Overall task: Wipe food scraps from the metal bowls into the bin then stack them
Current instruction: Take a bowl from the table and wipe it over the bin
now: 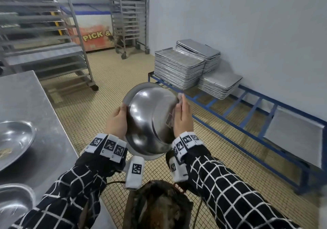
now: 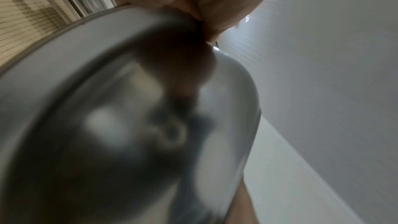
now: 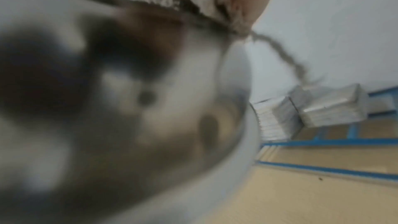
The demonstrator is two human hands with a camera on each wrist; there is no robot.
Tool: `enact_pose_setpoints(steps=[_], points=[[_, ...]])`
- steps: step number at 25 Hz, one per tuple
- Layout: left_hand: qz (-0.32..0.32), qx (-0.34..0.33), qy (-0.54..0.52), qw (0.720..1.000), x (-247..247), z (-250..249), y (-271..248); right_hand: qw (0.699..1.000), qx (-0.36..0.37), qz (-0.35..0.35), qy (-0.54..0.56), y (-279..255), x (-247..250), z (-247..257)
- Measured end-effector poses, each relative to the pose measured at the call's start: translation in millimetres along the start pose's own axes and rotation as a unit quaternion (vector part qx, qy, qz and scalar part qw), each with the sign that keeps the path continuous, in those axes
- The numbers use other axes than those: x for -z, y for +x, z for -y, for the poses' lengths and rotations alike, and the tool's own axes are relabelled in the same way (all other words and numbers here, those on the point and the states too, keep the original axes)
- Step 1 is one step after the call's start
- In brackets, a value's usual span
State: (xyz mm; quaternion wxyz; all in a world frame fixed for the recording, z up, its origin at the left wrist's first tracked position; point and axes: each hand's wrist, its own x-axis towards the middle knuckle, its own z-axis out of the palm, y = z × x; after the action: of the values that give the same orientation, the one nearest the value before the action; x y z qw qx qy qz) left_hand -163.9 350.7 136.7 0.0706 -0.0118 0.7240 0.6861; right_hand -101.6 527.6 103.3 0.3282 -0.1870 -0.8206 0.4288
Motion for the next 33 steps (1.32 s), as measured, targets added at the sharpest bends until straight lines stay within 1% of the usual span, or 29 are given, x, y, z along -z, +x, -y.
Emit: enact_pose_setpoints(steps=[1,2,3,5,7,8,9,12,14,15,18,20,21,22,23,25,27,28,29,30,31,33], points=[[-0.007,0.005,-0.002,1.0,1.0,2.1,1.7,0.999,-0.029,0.02,0.003,-14.0,0.5,-10.9],[-0.014,0.009,-0.001,1.0,1.5,5.1,3.2,0.998,-0.041,0.044,-0.005,-31.0,-1.1,-17.6],[-0.02,0.013,0.003,1.0,1.6,8.0,4.1,0.997,-0.028,0.066,-0.021,-47.8,-5.0,-21.0],[-0.03,0.022,0.013,0.999,0.5,13.3,3.6,0.994,0.051,0.085,-0.05,-72.2,-16.0,-14.8],[-0.027,0.02,0.026,0.999,-1.6,16.8,1.9,0.987,0.126,0.084,-0.045,-75.7,-26.1,1.4],[-0.023,0.012,0.039,0.999,-2.8,17.7,0.2,0.986,0.145,0.079,-0.031,-70.5,-28.9,9.4],[-0.018,0.002,0.047,0.999,-3.7,17.8,-1.5,0.986,0.148,0.07,-0.013,-62.1,-29.3,17.6],[0.01,-0.03,0.047,0.998,-3.2,13.8,-8.4,0.992,0.119,0.034,0.012,-29.4,-21.3,24.3],[0.023,-0.031,0.052,0.998,0.7,12.3,-11.3,0.996,0.094,0.011,-0.001,-13.6,-7.3,16.3],[0.023,-0.025,0.05,0.998,3.1,12.9,-11.4,0.998,0.063,0.014,0.004,-10.8,1.4,9.8],[0.032,-0.02,0.042,0.998,9.7,15.1,-12.8,0.998,-0.038,0.048,0.014,-25.4,23.3,-16.4],[0.045,-0.028,0.054,0.997,10.9,18.5,-14.4,0.996,-0.07,0.055,0.003,-41.8,35.0,-29.2],[0.048,-0.039,0.078,0.995,11.8,20.8,-16.4,0.996,-0.077,0.051,-0.002,-48.5,37.7,-31.5],[0.052,-0.054,0.119,0.99,12.1,22.1,-18.3,0.997,-0.067,0.039,-0.013,-52.7,40.1,-28.8],[0.061,-0.072,0.163,0.982,11.5,23.3,-20.0,0.999,-0.032,0.023,-0.027,-55.0,40.2,-21.6],[0.091,-0.098,0.227,0.965,7.7,25.5,-24.1,0.996,0.07,0.012,-0.049,-59.7,32.3,-1.0],[0.11,-0.109,0.24,0.958,2.2,23.2,-31.1,0.981,0.173,0.05,-0.076,-63.0,15.9,14.5],[0.112,-0.12,0.236,0.958,-0.1,21.6,-34.0,0.969,0.21,0.067,-0.111,-62.9,7.8,17.7],[0.108,-0.135,0.23,0.958,-1.3,20.6,-35.1,0.961,0.228,0.067,-0.144,-60.2,2.5,17.6],[0.099,-0.144,0.222,0.959,-1.2,20.2,-35.0,0.961,0.22,0.054,-0.157,-55.1,1.1,17.3],[0.088,-0.148,0.215,0.961,0.0,20.9,-34.1,0.971,0.185,0.04,-0.145,-49.2,3.2,15.7],[0.071,-0.14,0.195,0.968,5.6,23.5,-31.4,0.997,0.056,0.026,-0.052,-42.0,12.9,7.9]])
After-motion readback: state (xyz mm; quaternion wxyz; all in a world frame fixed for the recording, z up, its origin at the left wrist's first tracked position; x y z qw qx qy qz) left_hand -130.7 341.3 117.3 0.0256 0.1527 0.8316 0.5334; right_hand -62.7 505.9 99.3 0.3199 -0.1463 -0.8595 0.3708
